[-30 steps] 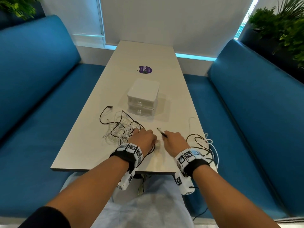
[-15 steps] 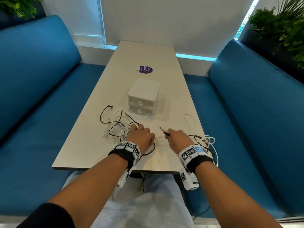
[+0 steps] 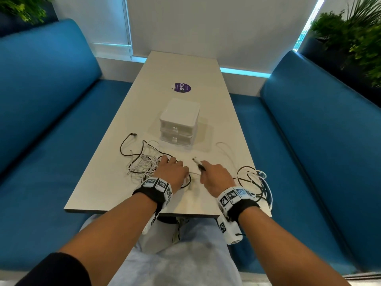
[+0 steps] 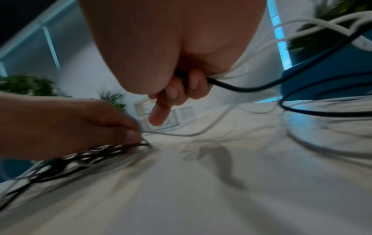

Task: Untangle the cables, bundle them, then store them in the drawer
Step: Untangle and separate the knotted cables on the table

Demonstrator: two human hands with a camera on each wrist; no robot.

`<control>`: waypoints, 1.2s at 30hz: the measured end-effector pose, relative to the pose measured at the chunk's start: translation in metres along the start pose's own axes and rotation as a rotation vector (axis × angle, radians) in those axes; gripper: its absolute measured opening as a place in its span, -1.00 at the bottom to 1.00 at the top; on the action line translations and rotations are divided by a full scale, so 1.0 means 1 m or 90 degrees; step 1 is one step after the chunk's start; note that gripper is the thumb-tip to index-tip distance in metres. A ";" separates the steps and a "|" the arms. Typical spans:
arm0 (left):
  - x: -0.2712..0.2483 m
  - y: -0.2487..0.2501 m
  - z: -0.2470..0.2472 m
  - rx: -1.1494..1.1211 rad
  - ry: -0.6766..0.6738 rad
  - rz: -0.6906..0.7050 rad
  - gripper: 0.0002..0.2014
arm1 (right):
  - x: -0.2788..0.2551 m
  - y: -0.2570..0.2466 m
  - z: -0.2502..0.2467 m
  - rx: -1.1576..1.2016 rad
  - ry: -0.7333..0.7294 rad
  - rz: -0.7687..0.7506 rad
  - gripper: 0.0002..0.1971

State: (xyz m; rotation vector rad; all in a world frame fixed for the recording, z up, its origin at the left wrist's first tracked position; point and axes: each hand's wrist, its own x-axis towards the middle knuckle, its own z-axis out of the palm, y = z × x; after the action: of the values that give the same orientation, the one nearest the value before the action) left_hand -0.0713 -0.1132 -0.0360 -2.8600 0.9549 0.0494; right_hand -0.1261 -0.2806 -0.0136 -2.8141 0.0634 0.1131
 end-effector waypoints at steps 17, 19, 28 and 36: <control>-0.002 -0.003 0.014 -0.020 0.015 0.013 -0.71 | -0.005 0.064 -0.016 -0.096 -0.051 0.209 -0.73; 0.001 0.002 0.011 0.006 0.013 0.011 -0.73 | -0.005 0.054 -0.012 -0.053 -0.021 0.219 -0.76; 0.001 0.016 0.002 0.060 -0.026 0.016 -0.66 | -0.005 0.020 0.007 0.058 0.054 0.025 -0.75; 0.002 0.027 -0.001 0.037 0.018 0.061 -0.71 | -0.005 0.018 0.018 0.002 -0.066 -0.008 -0.78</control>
State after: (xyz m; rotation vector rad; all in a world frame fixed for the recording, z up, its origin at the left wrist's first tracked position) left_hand -0.0859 -0.1359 -0.0386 -2.7675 1.0803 -0.0087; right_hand -0.1339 -0.2915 -0.0358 -2.7997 0.0221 0.2559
